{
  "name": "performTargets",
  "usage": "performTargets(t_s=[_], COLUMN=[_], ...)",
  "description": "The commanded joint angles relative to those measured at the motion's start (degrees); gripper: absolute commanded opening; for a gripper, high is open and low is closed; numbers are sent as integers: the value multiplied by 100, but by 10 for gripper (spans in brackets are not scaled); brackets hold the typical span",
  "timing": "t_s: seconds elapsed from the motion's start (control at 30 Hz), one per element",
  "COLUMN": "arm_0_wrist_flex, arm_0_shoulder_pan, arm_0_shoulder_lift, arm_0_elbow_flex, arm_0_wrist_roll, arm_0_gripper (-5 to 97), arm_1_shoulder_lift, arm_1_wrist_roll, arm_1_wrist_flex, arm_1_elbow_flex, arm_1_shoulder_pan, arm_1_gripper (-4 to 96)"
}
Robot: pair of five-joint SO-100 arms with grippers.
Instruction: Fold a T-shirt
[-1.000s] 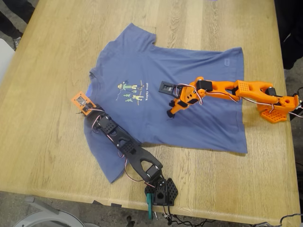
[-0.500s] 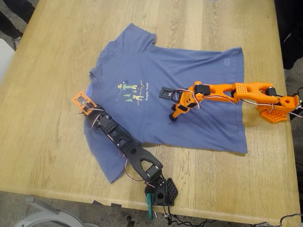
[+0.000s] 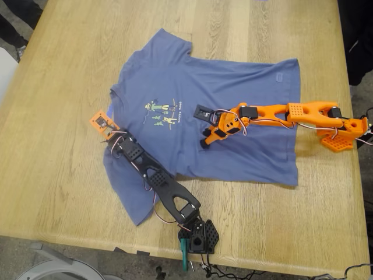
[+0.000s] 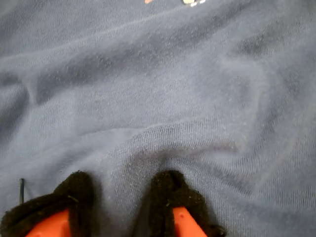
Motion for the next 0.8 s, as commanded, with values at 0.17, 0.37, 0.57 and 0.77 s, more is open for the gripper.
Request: performTargets(t_s=[0.17, 0.37, 0.57, 0.77], arm_0_wrist_flex=[694, 1187, 1564, 2048], arm_0_shoulder_pan=[334, 738, 1608, 2769], arm_0_shoulder_lift=[1696, 2364, 3094, 3604], arm_0_elbow_flex=[-255, -264, -272, -272], arm_0_wrist_roll=[-53, -123, -202, -211], arm_0_gripper=[7, 1, 0, 0], arm_1_shoulder_lift=[-185, -299, -202, -88], arm_1_wrist_roll=[-44, 9, 44, 26], arm_1_wrist_flex=[-255, 123, 308, 431], arm_1_elbow_flex=[97, -343, -457, -457], arm_1_shoulder_pan=[527, 826, 1450, 2074], arm_1_gripper=[68, 1, 0, 0])
